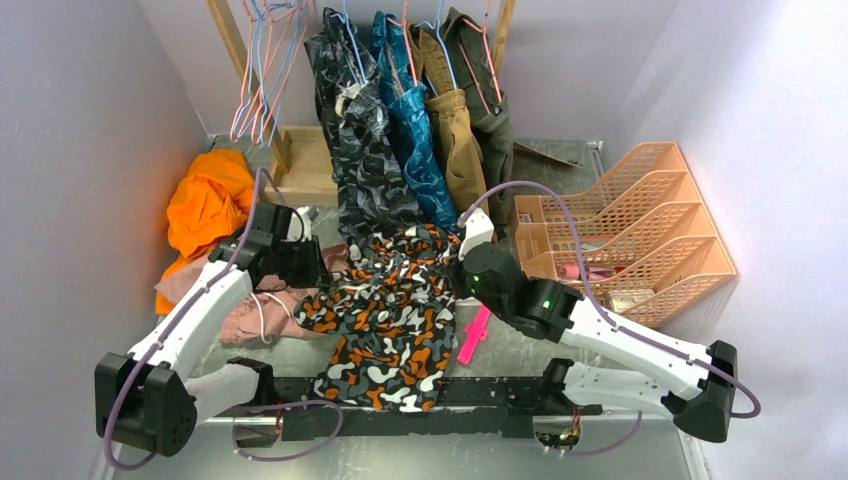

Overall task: Place the shorts on the hanger
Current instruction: Adjust the shorts at the center of the board.

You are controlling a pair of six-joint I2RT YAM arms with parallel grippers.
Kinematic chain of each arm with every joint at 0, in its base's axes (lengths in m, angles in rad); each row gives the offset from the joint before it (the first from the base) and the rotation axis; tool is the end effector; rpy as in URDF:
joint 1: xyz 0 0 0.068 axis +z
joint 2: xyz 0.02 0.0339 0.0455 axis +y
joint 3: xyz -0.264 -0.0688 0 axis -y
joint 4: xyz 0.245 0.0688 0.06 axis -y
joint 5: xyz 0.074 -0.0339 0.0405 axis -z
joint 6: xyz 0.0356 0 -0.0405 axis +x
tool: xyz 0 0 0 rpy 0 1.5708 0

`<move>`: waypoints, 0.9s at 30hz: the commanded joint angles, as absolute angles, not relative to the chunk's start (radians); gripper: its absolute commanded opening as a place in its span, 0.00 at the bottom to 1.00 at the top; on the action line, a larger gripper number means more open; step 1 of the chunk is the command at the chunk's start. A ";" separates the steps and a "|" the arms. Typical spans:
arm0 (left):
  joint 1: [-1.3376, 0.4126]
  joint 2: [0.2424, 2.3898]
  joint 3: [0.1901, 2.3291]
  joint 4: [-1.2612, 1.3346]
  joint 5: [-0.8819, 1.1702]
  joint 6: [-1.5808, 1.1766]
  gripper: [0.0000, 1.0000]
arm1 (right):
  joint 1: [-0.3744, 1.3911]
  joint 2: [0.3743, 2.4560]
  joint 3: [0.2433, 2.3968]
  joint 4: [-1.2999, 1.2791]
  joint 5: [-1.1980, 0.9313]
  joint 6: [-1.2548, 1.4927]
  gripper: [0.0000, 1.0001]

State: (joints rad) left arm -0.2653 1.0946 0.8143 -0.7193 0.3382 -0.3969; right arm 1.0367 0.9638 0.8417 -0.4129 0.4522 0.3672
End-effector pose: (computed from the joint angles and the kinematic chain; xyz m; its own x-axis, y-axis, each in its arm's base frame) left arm 0.1988 -0.0662 0.2475 -0.9112 -0.1303 -0.3907 0.0739 0.8815 -0.4664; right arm 0.1209 0.1738 0.3060 -0.4515 -0.1290 -0.8829 -0.4508 0.8869 0.1009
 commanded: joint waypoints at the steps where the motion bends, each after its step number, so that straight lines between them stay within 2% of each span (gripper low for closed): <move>1: -0.282 1.101 0.837 -0.670 0.335 -0.399 0.12 | 1.026 0.951 0.876 -0.376 0.404 0.344 0.00; 3: -0.282 1.051 0.851 -0.671 0.309 -0.403 0.07 | 1.026 0.951 0.899 -0.383 0.381 0.332 0.00; 9: -0.282 0.828 0.919 -0.666 0.209 -0.451 0.07 | 1.019 0.995 1.064 -0.386 0.301 0.329 0.00; 15: -0.282 0.649 0.931 -0.631 0.157 -0.525 0.07 | 0.955 1.103 1.216 -0.436 0.378 0.447 0.00; 22: -0.282 0.542 0.908 -0.702 0.134 -0.604 0.07 | 0.819 1.107 1.066 -0.465 0.373 0.634 0.00; 27: -0.282 0.525 0.832 -0.728 0.164 -0.694 0.07 | 0.800 1.091 0.933 -0.467 0.341 0.668 0.00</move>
State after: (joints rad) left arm -0.2779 0.5350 0.8898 -0.6910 0.1642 -0.6044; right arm 0.8120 1.1152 1.0042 -0.4404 0.3519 0.6014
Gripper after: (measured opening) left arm 0.081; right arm 0.029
